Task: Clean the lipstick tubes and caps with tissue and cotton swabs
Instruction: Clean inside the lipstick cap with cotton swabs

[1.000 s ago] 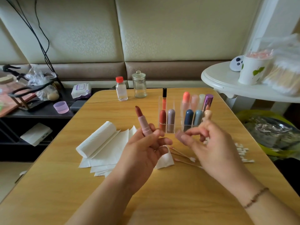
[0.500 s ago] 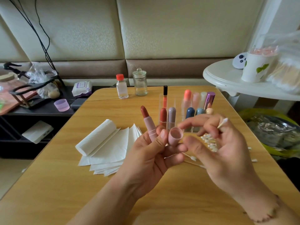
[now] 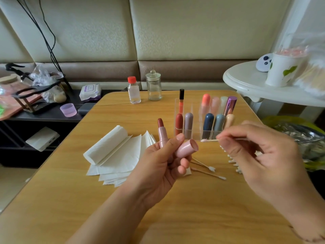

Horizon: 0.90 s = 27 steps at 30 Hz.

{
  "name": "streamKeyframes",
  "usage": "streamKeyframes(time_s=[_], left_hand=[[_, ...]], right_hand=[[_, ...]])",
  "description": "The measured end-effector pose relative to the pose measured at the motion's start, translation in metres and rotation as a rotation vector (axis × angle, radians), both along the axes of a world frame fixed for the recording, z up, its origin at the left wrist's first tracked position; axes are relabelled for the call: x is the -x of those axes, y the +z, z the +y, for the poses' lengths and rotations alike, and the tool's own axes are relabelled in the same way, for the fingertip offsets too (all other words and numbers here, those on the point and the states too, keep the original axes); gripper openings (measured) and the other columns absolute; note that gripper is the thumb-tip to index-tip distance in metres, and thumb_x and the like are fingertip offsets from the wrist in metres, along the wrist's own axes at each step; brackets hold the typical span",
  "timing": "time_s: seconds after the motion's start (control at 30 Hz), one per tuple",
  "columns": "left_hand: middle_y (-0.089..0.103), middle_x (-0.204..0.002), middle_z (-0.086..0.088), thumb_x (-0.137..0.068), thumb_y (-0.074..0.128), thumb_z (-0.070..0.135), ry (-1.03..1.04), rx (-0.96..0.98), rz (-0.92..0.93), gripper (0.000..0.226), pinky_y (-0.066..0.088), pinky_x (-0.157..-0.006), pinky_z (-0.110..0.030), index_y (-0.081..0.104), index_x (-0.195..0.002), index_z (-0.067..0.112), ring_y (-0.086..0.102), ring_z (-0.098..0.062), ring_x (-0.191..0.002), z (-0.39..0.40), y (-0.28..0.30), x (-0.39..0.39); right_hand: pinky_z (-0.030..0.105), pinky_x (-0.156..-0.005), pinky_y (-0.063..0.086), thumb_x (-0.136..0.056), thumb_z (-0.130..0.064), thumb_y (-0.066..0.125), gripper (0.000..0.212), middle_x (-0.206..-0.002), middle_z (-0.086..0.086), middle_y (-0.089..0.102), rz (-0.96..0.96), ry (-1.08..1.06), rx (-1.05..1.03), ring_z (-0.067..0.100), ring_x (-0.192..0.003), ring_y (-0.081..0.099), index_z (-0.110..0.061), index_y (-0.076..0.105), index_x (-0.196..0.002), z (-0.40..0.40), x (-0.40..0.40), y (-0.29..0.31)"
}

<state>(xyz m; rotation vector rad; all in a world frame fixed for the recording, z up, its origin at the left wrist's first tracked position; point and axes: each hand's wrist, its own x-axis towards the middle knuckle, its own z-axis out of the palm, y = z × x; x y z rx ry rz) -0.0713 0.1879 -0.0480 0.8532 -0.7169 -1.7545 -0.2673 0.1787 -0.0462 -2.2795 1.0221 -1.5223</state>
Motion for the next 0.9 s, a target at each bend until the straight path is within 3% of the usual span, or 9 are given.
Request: streamKeyframes(time_s=[0.07, 0.2, 0.4, 0.73, 0.9], left_hand=[[0.058, -0.067, -0.009, -0.077, 0.068, 0.028, -0.017, -0.023, -0.008, 0.025, 0.047, -0.040, -0.014, 0.067, -0.084, 0.004, 0.054, -0.008, -0.044, -0.0002, -0.0008, -0.0004], [0.056, -0.066, -0.012, -0.075, 0.069, 0.026, -0.037, -0.038, -0.038, 0.022, 0.044, -0.037, -0.014, 0.066, -0.079, 0.005, 0.052, -0.008, -0.041, 0.0003, -0.0009, 0.0007], [0.055, -0.063, -0.012, -0.073, 0.069, 0.026, -0.054, -0.064, -0.076, 0.022, 0.039, -0.033, -0.013, 0.063, -0.077, 0.005, 0.047, -0.007, -0.036, 0.0006, 0.0000, 0.0012], [0.056, -0.061, -0.012, -0.076, 0.067, 0.025, -0.106, -0.056, -0.066, 0.033, 0.042, -0.035, -0.012, 0.060, -0.096, -0.001, 0.051, -0.006, -0.037, -0.0023, -0.0037, -0.0027], [0.057, -0.059, -0.012, -0.073, 0.068, 0.024, -0.085, -0.031, -0.075, 0.030, 0.043, -0.035, -0.013, 0.059, -0.089, 0.000, 0.052, -0.008, -0.038, -0.0030, -0.0042, -0.0037]], right_hand=[[0.030, -0.054, 0.040, -0.094, -0.030, 0.062, 0.017, -0.072, 0.001, 0.058, 0.020, -0.022, 0.023, 0.018, -0.061, 0.051, -0.017, 0.073, -0.092, -0.0020, 0.0010, -0.0002], [0.016, -0.059, 0.035, -0.094, -0.026, 0.062, 0.020, -0.068, -0.002, 0.050, 0.103, -0.038, 0.059, 0.014, -0.059, 0.045, -0.012, 0.076, -0.092, -0.0035, -0.0014, -0.0019], [0.016, -0.061, 0.036, -0.093, -0.021, 0.066, 0.018, -0.072, -0.006, 0.052, 0.148, -0.018, 0.120, 0.009, -0.062, 0.047, -0.008, 0.077, -0.092, -0.0046, -0.0006, -0.0025], [0.008, -0.066, 0.033, -0.095, -0.028, 0.061, 0.024, -0.079, -0.013, 0.053, 0.235, -0.043, 0.121, -0.008, -0.068, 0.045, -0.010, 0.077, -0.090, -0.0059, 0.0018, -0.0052], [0.011, -0.062, 0.033, -0.095, -0.032, 0.057, 0.025, -0.079, -0.019, 0.051, 0.268, -0.022, 0.038, -0.002, -0.066, 0.048, -0.014, 0.075, -0.088, -0.0060, 0.0040, -0.0040]])
